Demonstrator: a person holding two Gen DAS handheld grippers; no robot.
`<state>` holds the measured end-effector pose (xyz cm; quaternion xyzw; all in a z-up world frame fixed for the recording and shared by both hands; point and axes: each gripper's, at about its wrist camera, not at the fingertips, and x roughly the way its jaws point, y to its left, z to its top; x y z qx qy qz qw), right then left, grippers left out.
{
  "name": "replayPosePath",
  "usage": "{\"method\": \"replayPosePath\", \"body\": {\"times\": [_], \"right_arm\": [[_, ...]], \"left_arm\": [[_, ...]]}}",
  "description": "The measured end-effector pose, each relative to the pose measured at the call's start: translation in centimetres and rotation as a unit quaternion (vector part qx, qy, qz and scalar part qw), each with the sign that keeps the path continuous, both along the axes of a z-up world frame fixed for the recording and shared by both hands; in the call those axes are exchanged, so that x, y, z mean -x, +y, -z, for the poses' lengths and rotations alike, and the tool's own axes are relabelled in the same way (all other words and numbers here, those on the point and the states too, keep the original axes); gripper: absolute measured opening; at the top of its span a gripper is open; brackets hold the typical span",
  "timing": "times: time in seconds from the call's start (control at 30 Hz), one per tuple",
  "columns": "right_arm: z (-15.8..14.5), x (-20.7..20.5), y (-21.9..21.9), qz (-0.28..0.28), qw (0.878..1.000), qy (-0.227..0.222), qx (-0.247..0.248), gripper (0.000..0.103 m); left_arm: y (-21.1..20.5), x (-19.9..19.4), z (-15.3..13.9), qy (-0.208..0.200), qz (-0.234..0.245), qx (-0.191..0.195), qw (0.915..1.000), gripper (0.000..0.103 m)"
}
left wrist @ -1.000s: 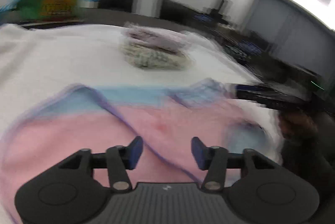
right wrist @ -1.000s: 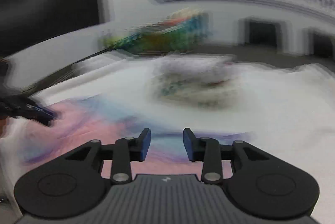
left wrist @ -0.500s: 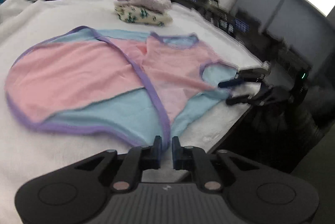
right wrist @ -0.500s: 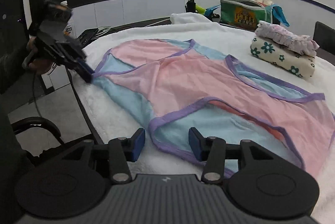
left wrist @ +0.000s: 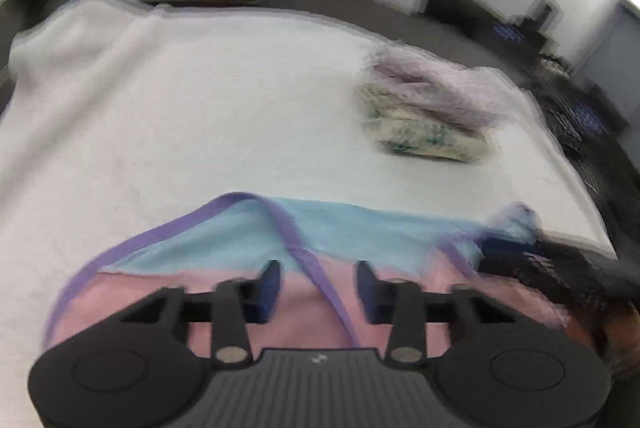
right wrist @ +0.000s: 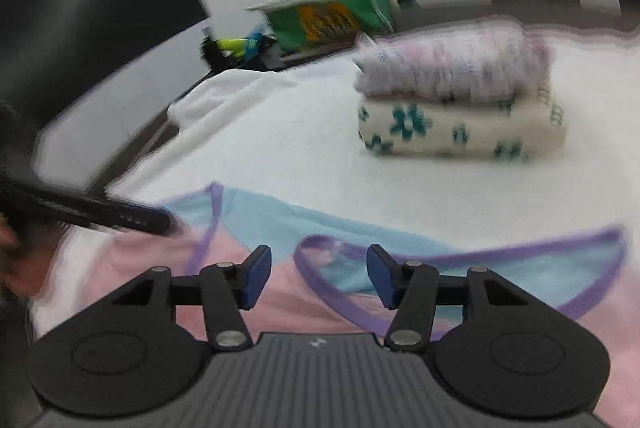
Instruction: Fold clothes
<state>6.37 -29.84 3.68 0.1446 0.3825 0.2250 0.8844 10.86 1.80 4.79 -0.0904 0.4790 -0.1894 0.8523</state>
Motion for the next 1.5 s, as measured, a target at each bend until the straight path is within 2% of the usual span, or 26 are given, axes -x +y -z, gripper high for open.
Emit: {"method": "replayPosePath", "body": {"times": [0.1,0.2,0.23,0.3,0.37,0.4,0.43,0.53,0.67,0.7,0.77,0.8,0.83,0.9,0.97,1.0,1.03,1.07,1.1,1.17,1.23,1.27,1.3,1.37,1.4,1.5], "right_arm": [[0.8,-0.6,-1.3,0.021,0.997,0.049,-0.053,0.054],[1.6,-0.5,-1.8,0.03,0.995,0.059,-0.068,0.054],[2.0,-0.7,-1.6,0.029,0.995,0.065,-0.07,0.054],[2.6,-1.3,-0.7,0.028,0.995,0.055,-0.073,0.052],[2.9,-1.8,0.0,0.028,0.996,0.033,-0.077,0.021],[2.7,-1.4,0.3,0.031,0.997,0.007,-0.065,0.003],[2.4,-1.1,0.6,0.034,0.998,-0.019,-0.054,0.002],[1.2,1.3,0.7,0.022,0.993,-0.114,-0.034,0.002],[1.3,2.6,1.1,0.038,0.993,-0.091,0.069,0.007],[1.7,2.5,0.9,0.036,0.994,-0.073,0.076,0.009],[1.8,2.4,-0.1,0.042,0.997,-0.044,0.051,0.013],[1.8,2.3,-0.6,0.045,0.998,-0.029,0.038,0.024],[1.6,2.2,-1.4,0.052,0.998,-0.023,0.006,0.044],[1.7,1.4,-2.7,0.074,0.995,-0.005,-0.061,0.058],[2.2,-0.2,-2.9,0.083,0.993,0.024,-0.084,0.057],[2.6,-1.1,-2.4,0.08,0.992,0.033,-0.087,0.051],[2.9,-1.8,-1.8,0.067,0.994,0.036,-0.084,0.024],[3.1,-2.3,-0.9,0.053,0.995,0.037,-0.072,0.005],[3.1,-2.4,-0.1,0.058,0.997,0.027,-0.049,0.002],[1.7,-1.1,1.1,0.055,0.997,-0.06,-0.003,0.002],[0.9,-0.4,1.7,0.064,0.993,-0.088,0.037,0.002],[1.1,-0.6,1.5,0.07,0.994,-0.076,0.039,0.003],[1.6,-1.0,1.4,0.073,0.994,-0.063,0.042,0.007],[2.4,-1.2,1.6,0.083,0.992,-0.047,0.077,0.029],[2.4,-0.6,1.6,0.09,0.99,-0.062,0.087,0.04],[0.5,2.3,0.7,0.087,0.987,-0.117,0.073,0.041]], "left_arm": [[-0.4,-0.6,0.9,-0.03,-0.026,-0.001,0.9992,0.026],[0.2,-0.4,1.8,-0.045,-0.036,0.037,0.9976,0.024],[0.4,-0.4,2.1,-0.046,-0.04,0.052,0.9968,0.013],[0.8,-0.3,2.5,-0.057,-0.046,0.067,0.9951,0.003],[0.8,0.0,2.8,-0.076,-0.056,0.07,0.9931,0.001],[1.1,0.1,2.9,-0.081,-0.066,0.079,0.9914,0.0],[1.6,0.2,3.1,-0.084,-0.077,0.091,0.9893,0.0],[2.9,0.2,3.6,-0.089,-0.112,0.112,0.9834,0.0],[2.9,0.0,4.2,-0.079,-0.122,0.101,0.9842,0.0],[2.9,0.0,4.3,-0.079,-0.125,0.103,0.9837,0.0],[3.2,-0.1,4.4,-0.08,-0.131,0.11,0.9821,0.0],[3.3,-0.2,4.5,-0.08,-0.132,0.114,0.9814,0.0],[3.4,-0.3,4.7,-0.081,-0.133,0.116,0.981,0.001],[3.3,-0.2,4.9,-0.086,-0.132,0.114,0.9809,0.001],[3.1,0.0,4.8,-0.092,-0.13,0.106,0.9815,0.001],[3.0,0.1,4.8,-0.095,-0.129,0.102,0.9818,0.001],[2.9,0.2,4.8,-0.098,-0.128,0.1,0.9819,0.001],[3.0,0.2,4.8,-0.098,-0.128,0.102,0.9817,0.001],[3.0,0.2,4.9,-0.098,-0.129,0.104,0.9813,0.001],[3.3,0.2,5.1,-0.098,-0.135,0.118,0.9789,0.002],[3.7,0.3,5.2,-0.096,-0.141,0.137,0.9759,0.011],[3.8,0.2,5.0,-0.096,-0.137,0.143,0.9754,0.013],[3.8,0.4,4.8,-0.101,-0.135,0.145,0.9749,0.018],[3.8,0.8,4.2,-0.114,-0.124,0.153,0.9738,0.027],[3.9,1.0,3.9,-0.117,-0.115,0.16,0.9734,0.031],[4.1,2.2,2.3,-0.078,-0.068,0.182,0.9778,0.032]]}}
